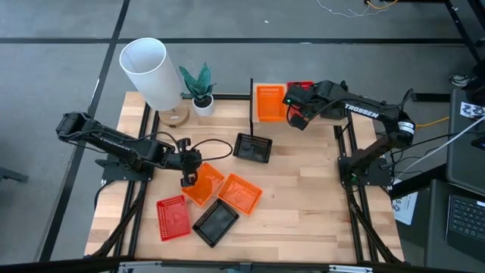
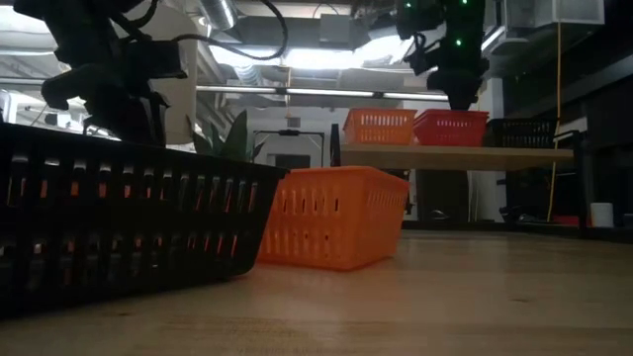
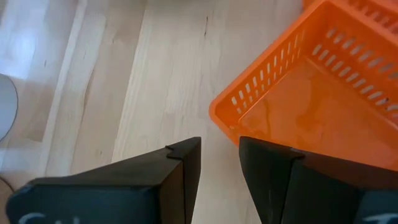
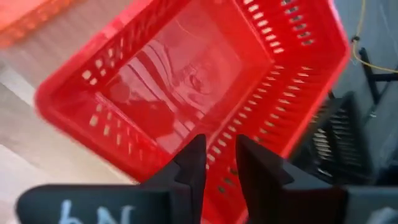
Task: Stack baskets on shelf by color
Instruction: Adjust the baskets on the shelf
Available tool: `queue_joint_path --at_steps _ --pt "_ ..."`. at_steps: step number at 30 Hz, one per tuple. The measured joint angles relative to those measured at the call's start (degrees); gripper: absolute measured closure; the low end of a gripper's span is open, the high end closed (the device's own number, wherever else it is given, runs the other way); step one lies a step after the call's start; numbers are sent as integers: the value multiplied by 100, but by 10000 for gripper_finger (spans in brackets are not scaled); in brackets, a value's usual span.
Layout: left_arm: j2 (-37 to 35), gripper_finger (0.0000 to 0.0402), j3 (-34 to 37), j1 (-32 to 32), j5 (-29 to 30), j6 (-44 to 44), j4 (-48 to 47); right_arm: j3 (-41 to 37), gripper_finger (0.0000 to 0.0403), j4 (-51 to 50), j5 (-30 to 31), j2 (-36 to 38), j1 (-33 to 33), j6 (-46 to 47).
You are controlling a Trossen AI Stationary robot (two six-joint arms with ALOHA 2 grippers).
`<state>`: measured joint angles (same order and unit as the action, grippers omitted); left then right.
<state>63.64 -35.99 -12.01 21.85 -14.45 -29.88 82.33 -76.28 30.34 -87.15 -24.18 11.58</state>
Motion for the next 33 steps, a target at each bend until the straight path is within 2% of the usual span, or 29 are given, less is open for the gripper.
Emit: queue_joint_path --at_steps 3,8,19,22,27,30,33 --pt "0 299 0 0 3 1 37 -188 315 193 -319 60 -31 -121" --pt "0 299 0 -1 13 1 69 -119 315 74 -460 74 -31 -14" --pt "0 299 0 -1 24 3 86 358 315 41 -455 74 70 -6" --pt "0 299 0 -2 24 3 86 577 315 -133 -525 116 276 73" --pt "0 299 0 0 24 3 86 752 315 -588 -849 361 919 818" --pt "0 299 0 0 24 3 86 603 315 -808 -1167 477 1296 1206" --pt "0 299 0 -2 62 3 88 315 315 -862 -1229 477 1486 1388"
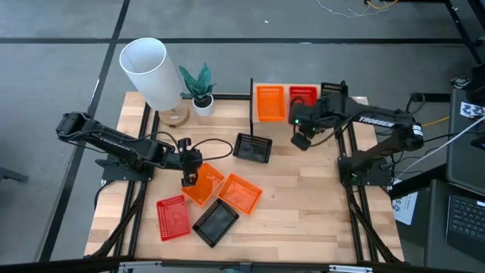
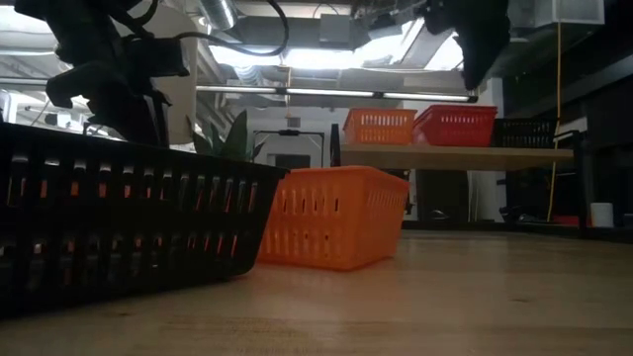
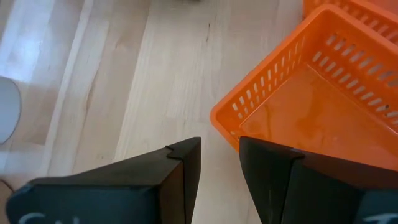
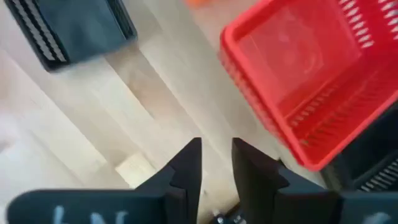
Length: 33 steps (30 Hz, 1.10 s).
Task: Stack baskets on shelf by color
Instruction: Adjust the baskets on the shelf, then stack the top black basket on top of the black basket on the shelf
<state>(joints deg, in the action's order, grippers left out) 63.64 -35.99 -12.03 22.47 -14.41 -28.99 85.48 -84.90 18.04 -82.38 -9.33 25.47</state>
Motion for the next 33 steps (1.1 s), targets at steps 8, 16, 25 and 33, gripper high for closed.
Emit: queue_joint_path --at_steps 8,16,25,33 --pt "0 299 0 1 82 2 0 -713 315 516 496 -7 -17 -23" --pt "0 299 0 2 84 2 5 -720 315 594 894 -1 -65 -48" --pt "0 299 0 0 84 2 6 -720 315 813 1121 -3 -146 -196" --pt "0 299 0 2 84 0 7 -572 315 791 427 -3 133 -47"
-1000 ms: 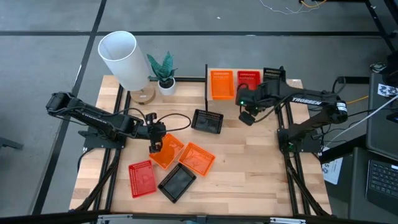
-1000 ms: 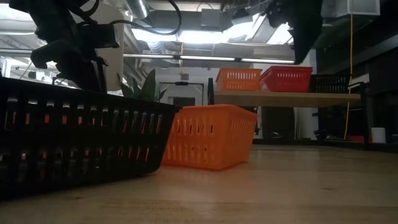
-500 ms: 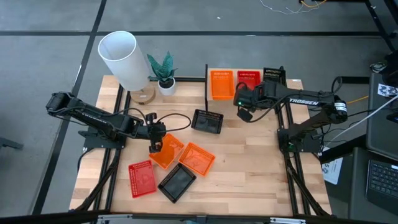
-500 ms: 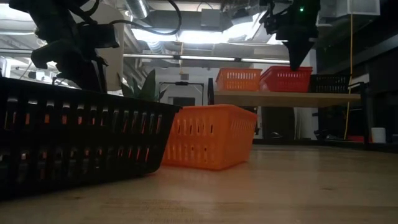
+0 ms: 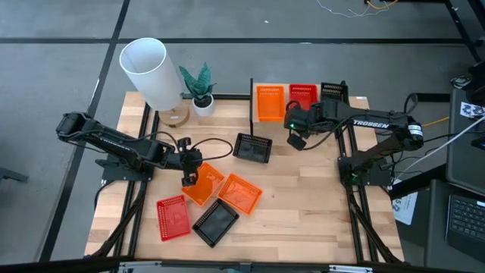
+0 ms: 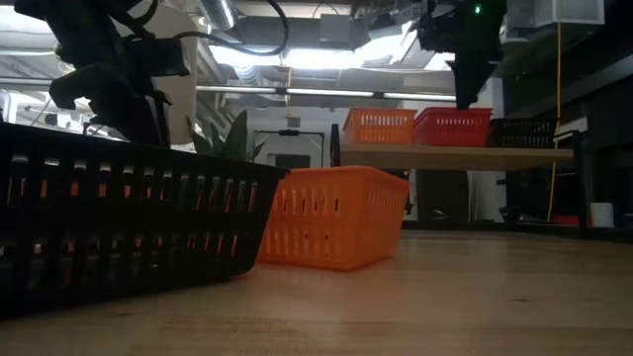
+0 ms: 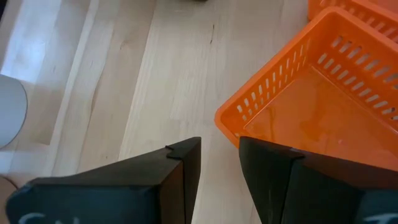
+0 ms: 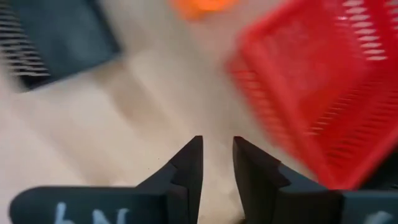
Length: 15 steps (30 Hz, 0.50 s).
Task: Stack baskets on shelf by color
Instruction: Stack the top black basket on top of the black basket on the shelf
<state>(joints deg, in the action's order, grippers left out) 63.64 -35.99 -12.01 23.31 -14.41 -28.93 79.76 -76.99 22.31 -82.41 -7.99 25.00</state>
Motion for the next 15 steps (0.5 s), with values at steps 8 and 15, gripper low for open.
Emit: queue_joint_path --at_steps 8,15 --pt "35 299 1 11 1042 -153 535 -118 315 313 -810 2 1107 -138" --pt "893 299 -62 777 650 707 2472 -728 315 223 -294 -2 1937 1493"
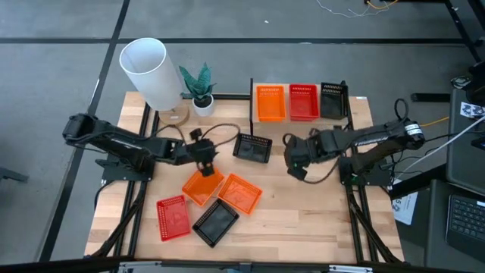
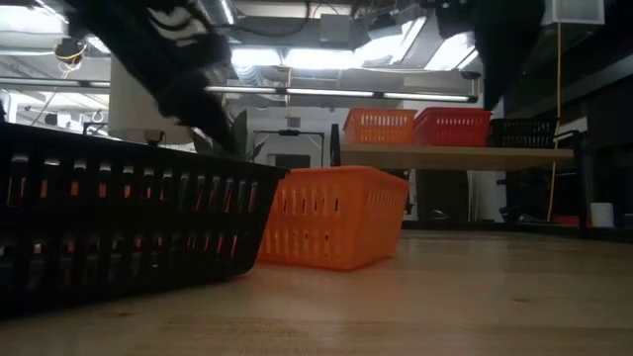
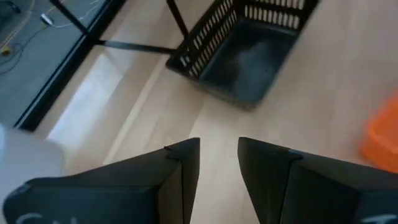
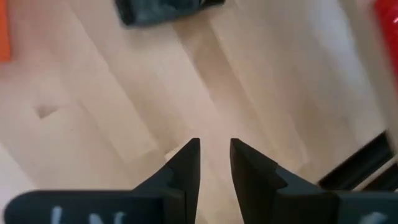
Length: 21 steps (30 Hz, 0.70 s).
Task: Stack baskets on shelf by color
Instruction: Stack the top black basket on top of the black basket on the shelf
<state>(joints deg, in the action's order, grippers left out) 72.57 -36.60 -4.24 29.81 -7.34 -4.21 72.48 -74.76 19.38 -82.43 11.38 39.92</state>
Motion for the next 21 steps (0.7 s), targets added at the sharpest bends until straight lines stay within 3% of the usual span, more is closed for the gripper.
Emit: queue_joint_path --at_steps 10,15,21 --pt "1785 299 -692 885 91 459 491 -353 315 19 86 0 1075 1283" --pt "2200 299 -886 626 -1 1323 1232 -353 315 8 356 0 1454 1389" --pt "2110 299 -1154 285 -80 1684 1229 -353 315 9 407 0 1637 1610"
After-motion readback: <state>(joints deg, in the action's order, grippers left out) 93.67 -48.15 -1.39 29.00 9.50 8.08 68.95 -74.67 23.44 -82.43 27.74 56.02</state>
